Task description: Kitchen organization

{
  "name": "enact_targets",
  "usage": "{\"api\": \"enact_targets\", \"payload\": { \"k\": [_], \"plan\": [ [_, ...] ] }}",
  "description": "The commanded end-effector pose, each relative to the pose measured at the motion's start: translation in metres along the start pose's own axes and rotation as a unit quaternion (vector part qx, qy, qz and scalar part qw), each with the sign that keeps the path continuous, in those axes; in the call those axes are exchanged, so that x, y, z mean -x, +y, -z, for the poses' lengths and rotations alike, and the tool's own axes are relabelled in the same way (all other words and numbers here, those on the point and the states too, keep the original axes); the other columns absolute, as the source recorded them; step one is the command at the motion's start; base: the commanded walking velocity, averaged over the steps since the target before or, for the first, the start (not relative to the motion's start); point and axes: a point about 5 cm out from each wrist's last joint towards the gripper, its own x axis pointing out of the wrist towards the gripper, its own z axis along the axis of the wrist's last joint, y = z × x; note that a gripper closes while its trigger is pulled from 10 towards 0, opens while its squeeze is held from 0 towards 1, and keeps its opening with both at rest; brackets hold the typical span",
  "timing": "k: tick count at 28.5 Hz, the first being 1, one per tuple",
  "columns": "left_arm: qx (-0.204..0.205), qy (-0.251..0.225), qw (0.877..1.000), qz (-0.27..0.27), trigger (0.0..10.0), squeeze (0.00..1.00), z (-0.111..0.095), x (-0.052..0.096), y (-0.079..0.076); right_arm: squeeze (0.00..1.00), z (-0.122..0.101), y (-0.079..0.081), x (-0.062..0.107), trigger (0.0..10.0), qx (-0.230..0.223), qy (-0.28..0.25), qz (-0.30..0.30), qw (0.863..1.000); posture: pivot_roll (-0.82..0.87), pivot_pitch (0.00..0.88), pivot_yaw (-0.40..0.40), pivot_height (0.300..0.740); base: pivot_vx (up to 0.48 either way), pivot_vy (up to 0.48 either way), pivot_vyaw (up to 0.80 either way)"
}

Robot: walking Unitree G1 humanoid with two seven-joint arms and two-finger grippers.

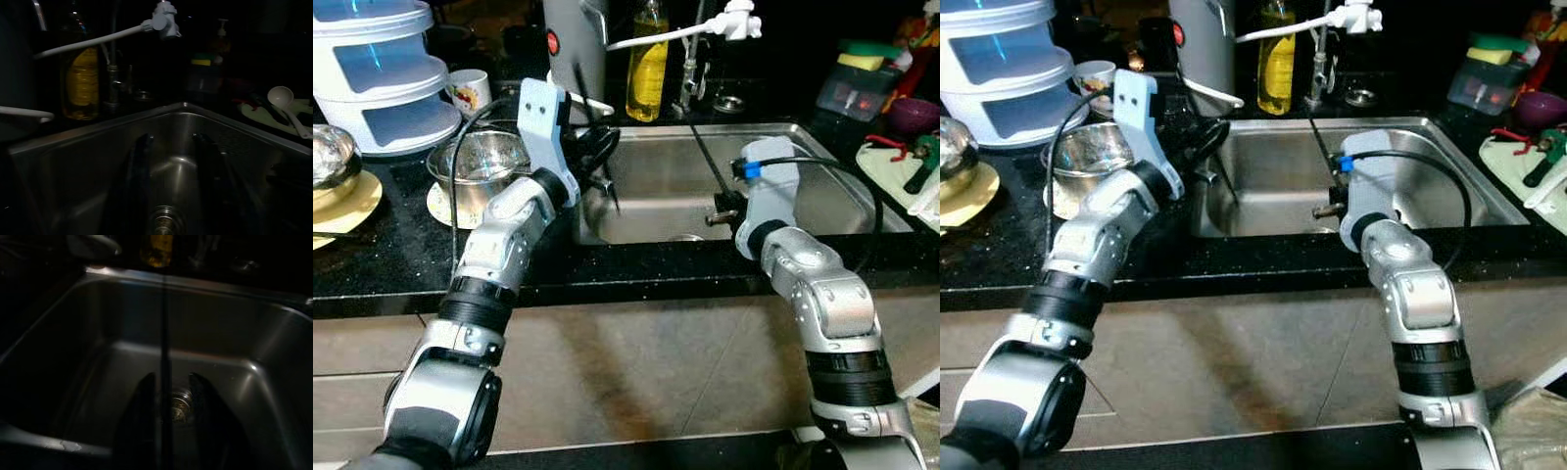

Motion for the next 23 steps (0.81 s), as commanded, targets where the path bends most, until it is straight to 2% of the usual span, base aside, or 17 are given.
{"api": "enact_targets", "payload": {
  "k": [1, 5, 6, 8, 9, 11, 12, 14, 18, 20, 22, 23],
  "plan": [
    [-0.008, 0.001, 1.0, 0.002, 10.0, 1.0, 0.0, -0.002, 0.0, 1.0, -0.002, -0.001, 0.002, 10.0, -0.013, -0.004, 0.001, 1.0, -0.13, 0.0, -0.013, 0.74, 0.0, 0.0, 0.0],
    [-0.028, -0.004, 0.999, -0.014, 10.0, 1.0, -0.001, -0.005, 0.006, 1.0, -0.01, -0.001, 0.004, 10.0, -0.028, -0.021, 0.003, 0.999, -0.13, 0.0, -0.009, 0.74, 0.0, 0.0, 0.0],
    [-0.034, -0.011, 0.999, -0.025, 10.0, 0.0, -0.005, -0.004, 0.009, 0.87, -0.013, 0.0, 0.004, 10.0, -0.034, -0.032, 0.001, 0.999, -0.12, 0.0, -0.007, 0.74, 0.0, 0.0, 0.0],
    [-0.034, -0.011, 0.999, -0.025, 10.0, 0.0, -0.005, -0.004, 0.009, 0.87, -0.013, 0.0, 0.004, 10.0, -0.034, -0.032, 0.001, 0.999, -0.12, 0.0, -0.007, 0.74, 0.0, 0.0, 0.0],
    [-0.04, -0.027, 0.998, -0.038, 10.0, 0.0, -0.012, -0.002, 0.011, 0.0, -0.018, 0.001, 0.004, 10.0, -0.046, -0.048, -0.007, 0.998, -0.12, 0.0, -0.009, 0.74, 0.0, 0.0, 0.0],
    [-0.039, -0.068, 0.996, -0.037, 10.0, 0.0, -0.028, 0.005, 0.003, 0.0, -0.027, 0.003, 0.005, 10.0, -0.086, -0.086, -0.022, 0.992, -0.1, 0.0, -0.015, 0.74, 0.0, 0.0, 0.0],
    [-0.039, -0.068, 0.996, -0.037, 10.0, 0.0, -0.028, 0.005, 0.003, 0.0, -0.027, 0.003, 0.005, 10.0, -0.086, -0.086, -0.022, 0.992, -0.1, 0.0, -0.015, 0.74, 0.0, 0.0, 0.0],
    [-0.028, -0.09, 0.995, -0.02, 10.0, 0.0, -0.037, 0.011, -0.008, 0.0, -0.031, 0.005, 0.006, 10.0, -0.11, -0.112, -0.038, 0.987, -0.1, 0.0, -0.019, 0.74, 0.0, 0.0, 0.0],
    [-0.02, -0.096, 0.995, -0.008, 10.0, 0.0, -0.039, 0.014, -0.013, 0.0, -0.033, 0.006, 0.007, 10.0, -0.119, -0.12, -0.045, 0.985, -0.09, 0.0, -0.022, 0.74, 0.0, 0.0, 0.0],
    [0.0, -0.105, 0.994, 0.025, 10.0, 0.0, -0.043, 0.025, -0.03, 0.0, -0.035, 0.011, 0.008, 10.0, -0.134, -0.138, -0.066, 0.979, -0.08, 0.0, -0.025, 0.74, 0.0, 0.0, 0.0],
    [-0.009, -0.102, 0.994, 0.038, 10.0, 0.0, -0.043, 0.034, -0.038, 0.0, -0.036, 0.014, 0.008, 10.0, -0.145, -0.146, -0.083, 0.975, -0.08, 0.0, -0.029, 0.74, 0.0, 0.0, 0.0],
    [-0.027, -0.098, 0.994, 0.032, 10.0, 0.0, -0.042, 0.037, -0.038, 0.0, -0.036, 0.018, 0.008, 10.0, -0.153, -0.15, -0.103, 0.971, -0.07, 0.0, -0.032, 0.74, 0.0, 0.0, 0.0]
  ]
}}
